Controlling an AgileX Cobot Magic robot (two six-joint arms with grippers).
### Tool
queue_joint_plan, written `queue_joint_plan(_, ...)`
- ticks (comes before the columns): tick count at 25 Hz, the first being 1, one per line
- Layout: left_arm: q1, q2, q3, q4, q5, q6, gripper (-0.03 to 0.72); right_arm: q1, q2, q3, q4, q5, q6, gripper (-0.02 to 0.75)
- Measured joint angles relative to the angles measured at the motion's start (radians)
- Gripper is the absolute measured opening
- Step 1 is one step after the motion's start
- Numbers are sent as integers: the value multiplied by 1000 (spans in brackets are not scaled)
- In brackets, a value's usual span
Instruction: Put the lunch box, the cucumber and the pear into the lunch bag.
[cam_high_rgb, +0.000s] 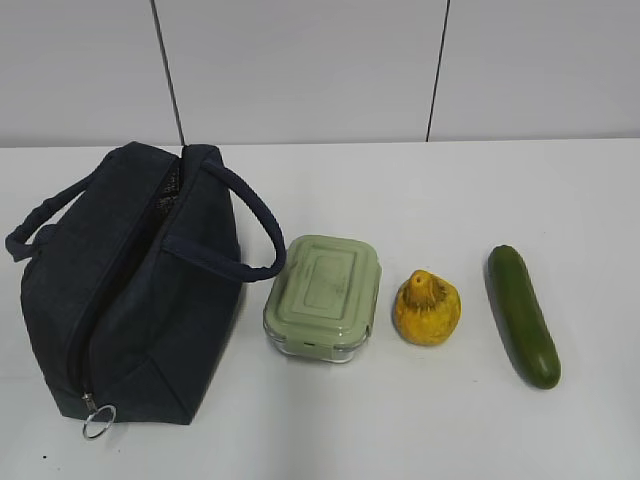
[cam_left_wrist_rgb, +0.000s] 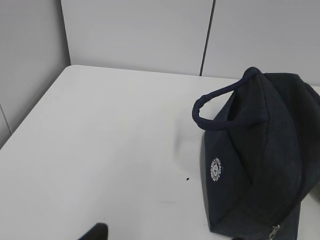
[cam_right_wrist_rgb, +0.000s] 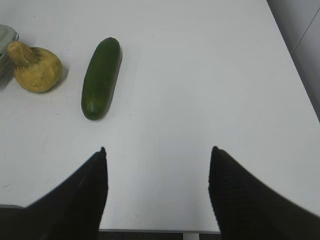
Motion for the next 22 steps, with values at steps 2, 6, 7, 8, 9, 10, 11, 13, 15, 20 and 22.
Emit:
queue_joint_plan(2,0,0,0,0,0,0,435,0,0,0,0,0,0,492)
queue_joint_plan(6,0,0,0,0,0,0,435,0,0,0,0,0,0,491)
queue_joint_plan(7,0,0,0,0,0,0,435,0,0,0,0,0,0,491)
queue_joint_plan(8,0,0,0,0,0,0,435,0,0,0,0,0,0,491)
queue_joint_plan(9,0,0,0,0,0,0,435,0,0,0,0,0,0,491)
queue_joint_plan(10,0,0,0,0,0,0,435,0,0,0,0,0,0,491)
queue_joint_plan(11,0,0,0,0,0,0,435,0,0,0,0,0,0,491)
queue_joint_plan(13,0,0,0,0,0,0,435,0,0,0,0,0,0,491)
queue_joint_plan(15,0,0,0,0,0,0,435,0,0,0,0,0,0,491)
queue_joint_plan(20,0,0,0,-1,0,0,435,0,0,0,0,0,0,491)
queue_joint_plan(22,0,0,0,-4,0,0,435,0,0,0,0,0,0,491)
